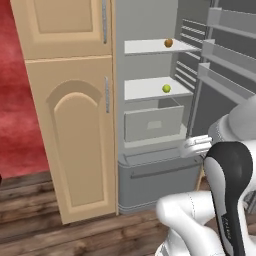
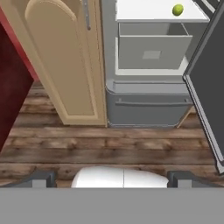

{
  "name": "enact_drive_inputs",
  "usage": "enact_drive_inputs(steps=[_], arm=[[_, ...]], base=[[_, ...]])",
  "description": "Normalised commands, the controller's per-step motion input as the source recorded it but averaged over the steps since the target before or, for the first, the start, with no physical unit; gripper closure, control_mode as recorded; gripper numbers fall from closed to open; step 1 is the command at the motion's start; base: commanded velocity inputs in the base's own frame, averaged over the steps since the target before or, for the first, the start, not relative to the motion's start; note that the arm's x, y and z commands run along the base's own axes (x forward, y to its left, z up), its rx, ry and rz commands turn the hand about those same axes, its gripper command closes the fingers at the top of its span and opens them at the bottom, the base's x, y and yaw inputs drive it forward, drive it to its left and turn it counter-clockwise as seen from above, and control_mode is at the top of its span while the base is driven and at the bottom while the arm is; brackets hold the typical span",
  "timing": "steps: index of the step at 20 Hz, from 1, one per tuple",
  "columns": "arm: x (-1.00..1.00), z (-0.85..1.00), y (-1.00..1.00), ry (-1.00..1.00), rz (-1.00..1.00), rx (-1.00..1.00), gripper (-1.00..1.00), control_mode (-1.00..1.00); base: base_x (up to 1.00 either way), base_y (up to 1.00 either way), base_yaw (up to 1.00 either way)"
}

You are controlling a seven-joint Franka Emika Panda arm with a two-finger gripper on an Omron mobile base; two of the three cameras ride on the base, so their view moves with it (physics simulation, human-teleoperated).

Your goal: Retrieve the apple and pear from the fridge and place them into the bowl on the dining table.

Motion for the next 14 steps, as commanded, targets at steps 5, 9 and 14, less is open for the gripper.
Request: enact_drive_inputs(steps=[5,9,14], arm=[[0.0,0.0,0.0,0.0,0.0,0.0,-1.0,1.0],[0.0,0.0,0.0,0.0,0.0,0.0,-1.0,1.0],[0.0,0.0,0.0,0.0,0.0,0.0,-1.0,1.0]], base=[[0.0,-0.07,-0.14],[0.05,-0.05,-0.13],[0.23,-0.08,-0.1]])
